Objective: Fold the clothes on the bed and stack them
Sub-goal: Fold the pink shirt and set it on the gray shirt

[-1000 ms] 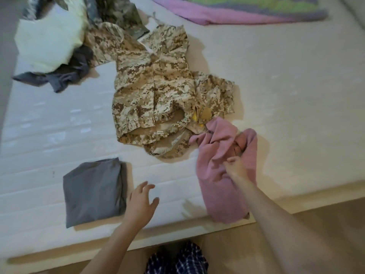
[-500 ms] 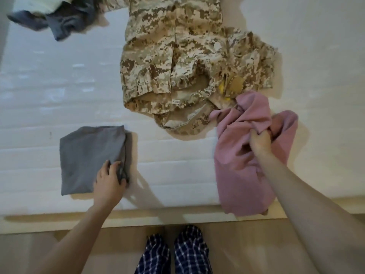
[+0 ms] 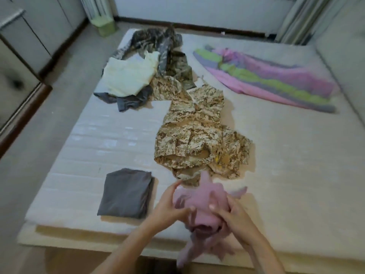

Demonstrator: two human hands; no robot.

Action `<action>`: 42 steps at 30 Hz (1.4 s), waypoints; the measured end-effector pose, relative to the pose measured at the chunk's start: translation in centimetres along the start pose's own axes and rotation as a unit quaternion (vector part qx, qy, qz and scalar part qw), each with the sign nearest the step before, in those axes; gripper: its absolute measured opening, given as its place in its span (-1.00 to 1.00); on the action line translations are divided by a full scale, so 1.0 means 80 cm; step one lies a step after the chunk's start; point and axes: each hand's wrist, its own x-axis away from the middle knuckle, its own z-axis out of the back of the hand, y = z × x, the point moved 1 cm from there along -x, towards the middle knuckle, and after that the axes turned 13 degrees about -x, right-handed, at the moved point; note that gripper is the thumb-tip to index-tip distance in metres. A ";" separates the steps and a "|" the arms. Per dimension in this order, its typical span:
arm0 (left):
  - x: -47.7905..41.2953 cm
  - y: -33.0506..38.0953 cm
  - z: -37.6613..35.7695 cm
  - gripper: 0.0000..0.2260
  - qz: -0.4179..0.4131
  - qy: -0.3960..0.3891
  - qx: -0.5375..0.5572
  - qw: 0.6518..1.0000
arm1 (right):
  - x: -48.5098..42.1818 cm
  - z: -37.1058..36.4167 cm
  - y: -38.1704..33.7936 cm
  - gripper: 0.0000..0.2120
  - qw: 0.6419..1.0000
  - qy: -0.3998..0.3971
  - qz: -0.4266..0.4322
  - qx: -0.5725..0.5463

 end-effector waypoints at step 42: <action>0.148 0.313 0.281 -0.67 -0.209 0.011 -0.552 0.807 | 0.129 -0.141 -0.329 -0.85 0.736 -0.149 0.360 0.554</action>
